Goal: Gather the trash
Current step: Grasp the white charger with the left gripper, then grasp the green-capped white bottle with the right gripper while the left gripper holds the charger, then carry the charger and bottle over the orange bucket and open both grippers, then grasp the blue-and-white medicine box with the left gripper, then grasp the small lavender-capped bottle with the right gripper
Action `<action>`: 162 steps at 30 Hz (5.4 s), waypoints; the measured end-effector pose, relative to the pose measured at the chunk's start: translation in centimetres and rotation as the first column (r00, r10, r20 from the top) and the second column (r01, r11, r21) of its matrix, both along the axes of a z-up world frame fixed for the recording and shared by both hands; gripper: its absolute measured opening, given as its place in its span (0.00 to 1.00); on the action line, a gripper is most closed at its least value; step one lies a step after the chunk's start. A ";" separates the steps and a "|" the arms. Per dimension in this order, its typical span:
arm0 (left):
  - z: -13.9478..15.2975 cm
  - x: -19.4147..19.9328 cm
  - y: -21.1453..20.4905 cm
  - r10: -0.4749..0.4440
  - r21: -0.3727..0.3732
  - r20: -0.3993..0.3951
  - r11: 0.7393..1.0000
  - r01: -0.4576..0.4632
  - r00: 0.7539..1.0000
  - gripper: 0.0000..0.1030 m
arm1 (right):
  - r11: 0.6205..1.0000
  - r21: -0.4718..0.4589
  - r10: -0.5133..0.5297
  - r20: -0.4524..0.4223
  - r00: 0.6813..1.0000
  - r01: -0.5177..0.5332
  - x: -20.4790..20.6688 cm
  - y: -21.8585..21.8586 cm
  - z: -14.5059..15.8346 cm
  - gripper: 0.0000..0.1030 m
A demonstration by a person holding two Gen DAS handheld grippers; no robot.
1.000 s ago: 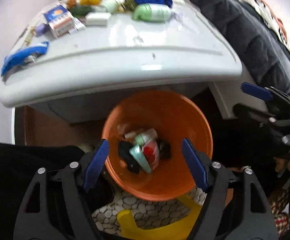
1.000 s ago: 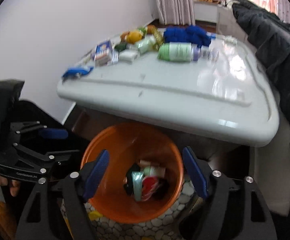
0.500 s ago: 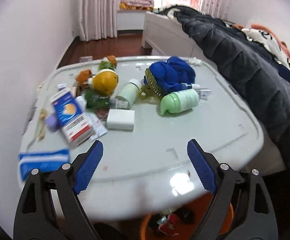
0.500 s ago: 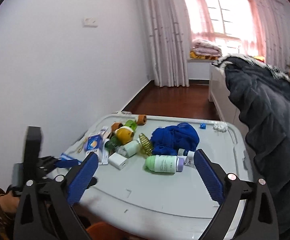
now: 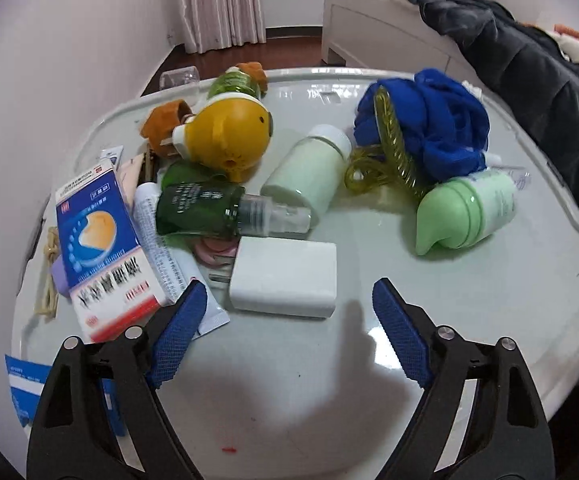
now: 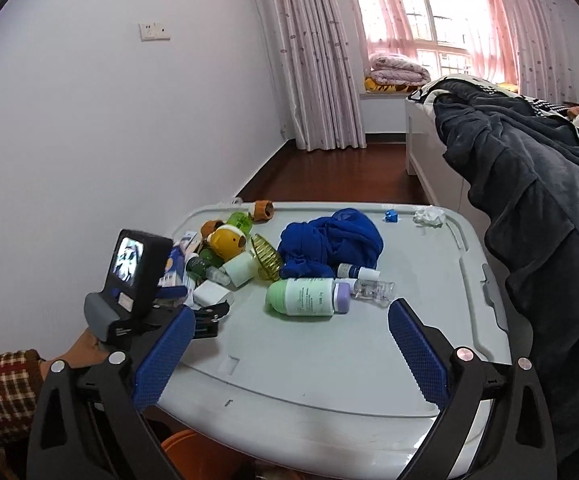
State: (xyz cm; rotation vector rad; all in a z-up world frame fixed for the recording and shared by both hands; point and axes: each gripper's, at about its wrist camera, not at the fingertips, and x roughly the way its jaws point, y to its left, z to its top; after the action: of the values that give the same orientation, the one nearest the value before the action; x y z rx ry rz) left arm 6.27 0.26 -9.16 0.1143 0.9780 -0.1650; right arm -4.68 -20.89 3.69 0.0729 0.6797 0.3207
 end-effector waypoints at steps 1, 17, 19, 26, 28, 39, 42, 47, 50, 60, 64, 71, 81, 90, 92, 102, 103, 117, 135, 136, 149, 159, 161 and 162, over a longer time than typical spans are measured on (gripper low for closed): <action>-0.2 0.1 -0.1 -0.002 0.014 -0.003 1.000 0.002 1.000 0.65 | 1.000 -0.002 0.003 -0.006 1.000 -0.003 0.1 0.1 -0.2 0.93; 3.9 -5.8 -0.9 -0.060 -0.095 0.034 0.993 0.063 0.998 0.51 | 0.997 -0.069 -0.042 -0.154 0.987 0.032 4.8 0.5 -5.3 0.93; 4.5 -7.0 -1.2 -0.085 -0.123 0.049 0.988 0.091 0.995 0.51 | 0.997 -0.074 -0.004 -0.168 0.986 -0.009 6.2 2.0 -6.3 0.93; 4.8 -8.1 -1.4 -0.122 -0.174 0.071 0.976 0.133 0.990 0.51 | 0.970 -0.227 0.042 -0.179 0.983 -0.083 11.6 6.6 -8.7 0.93; 4.8 -8.0 -1.0 -0.115 -0.183 0.069 0.975 0.125 0.991 0.51 | 0.951 -0.285 0.074 -0.169 0.983 -0.121 12.4 7.4 -9.1 0.93; 4.2 -7.9 1.5 -0.077 -0.208 0.048 0.974 0.085 0.996 0.51 | 0.753 -0.368 0.464 -0.291 0.837 -0.545 16.0 8.0 -10.7 0.64; 4.2 -7.7 1.6 -0.075 -0.223 0.039 0.972 0.082 0.996 0.51 | 0.731 -0.379 0.475 -0.315 0.822 -0.567 17.0 8.1 -11.3 0.63; 4.4 -7.5 1.4 -0.079 -0.245 0.037 0.966 0.086 0.996 0.51 | 0.666 -0.434 0.477 -0.377 0.794 -0.606 16.3 9.1 -12.1 0.61; 4.5 -7.4 1.4 -0.082 -0.258 0.033 0.962 0.087 0.996 0.51 | 0.677 -0.441 0.434 -0.408 0.803 -0.589 15.6 9.3 -11.9 0.60; 5.1 -7.6 1.3 -0.092 -0.283 0.042 0.954 0.100 0.995 0.51 | 0.782 -0.384 0.328 -0.416 0.848 -0.491 13.9 10.1 -12.4 0.51; 5.3 -7.6 1.5 -0.090 -0.286 0.048 0.953 0.100 0.995 0.51 | 0.813 -0.389 0.283 -0.387 0.878 -0.434 13.4 10.1 -12.3 0.49; 5.7 -7.7 2.0 -0.083 -0.299 0.055 0.949 0.096 0.995 0.51 | 0.877 -0.298 0.267 -0.351 0.897 -0.377 10.7 9.8 -10.7 0.47; 6.5 -9.6 1.6 -0.121 -0.300 0.059 0.945 0.133 0.991 0.51 | 0.920 -0.249 0.222 -0.307 0.926 -0.303 7.1 8.5 -7.7 0.47; 6.6 -16.1 0.7 -0.228 -0.293 -0.019 0.932 0.212 0.974 0.51 | 0.932 -0.178 0.252 -0.314 0.915 -0.317 -2.4 6.8 -4.8 0.47; 5.4 -18.1 0.6 -0.265 -0.291 -0.089 0.929 0.230 0.960 0.51 | 0.930 -0.168 0.257 -0.345 0.903 -0.328 -4.6 6.7 -5.7 0.47; 0.6 -22.7 -0.5 -0.321 -0.294 -0.276 0.925 0.238 0.906 0.62 | 0.923 -0.103 0.258 -0.554 0.792 -0.372 -9.2 6.8 -12.9 0.65; 0.4 -22.7 -0.6 -0.317 -0.295 -0.286 0.927 0.231 0.904 0.69 | 0.926 -0.114 0.241 -0.556 0.795 -0.360 -9.1 6.7 -13.0 0.69; 6.5 -14.0 6.1 0.032 -0.272 -0.101 0.960 -0.059 0.994 0.75 | 0.976 -0.144 0.148 -0.103 0.984 -0.162 -3.2 4.4 0.6 0.83; 0.7 1.4 9.4 0.441 -0.021 -0.054 0.896 -0.443 0.896 0.49 | 0.997 -0.049 0.062 -0.029 0.998 -0.064 1.9 2.8 -0.7 0.90; 0.8 1.4 9.5 0.445 -0.033 -0.048 0.894 -0.447 0.894 0.49 | 0.997 -0.045 0.060 -0.037 0.998 -0.062 2.0 2.6 -0.9 0.91; 6.8 -6.3 4.9 0.237 -0.168 0.131 0.962 -0.214 0.963 0.49 | 0.983 -0.113 -0.161 -0.163 0.973 0.144 6.6 -2.1 -6.1 0.91; 6.6 -6.2 0.5 0.071 -0.205 0.156 0.978 -0.038 0.985 0.49 | 0.990 -0.144 -0.026 -0.224 0.974 -0.006 11.4 1.6 -10.3 0.65; 6.7 -6.4 0.6 0.067 -0.209 0.159 0.977 -0.033 0.985 0.49 | 0.990 -0.143 -0.031 -0.243 0.969 -0.004 12.5 1.9 -11.2 0.62; 6.7 -6.5 0.7 0.064 -0.205 0.160 0.978 -0.030 0.985 0.49 | 0.990 -0.144 -0.037 -0.250 0.968 0.000 12.9 2.0 -11.5 0.62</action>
State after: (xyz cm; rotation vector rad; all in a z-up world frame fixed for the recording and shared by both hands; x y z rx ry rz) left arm -0.18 0.92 -2.49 -0.0806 0.7918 -0.2068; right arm 8.25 -18.92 -7.80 -0.0173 0.9523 0.2458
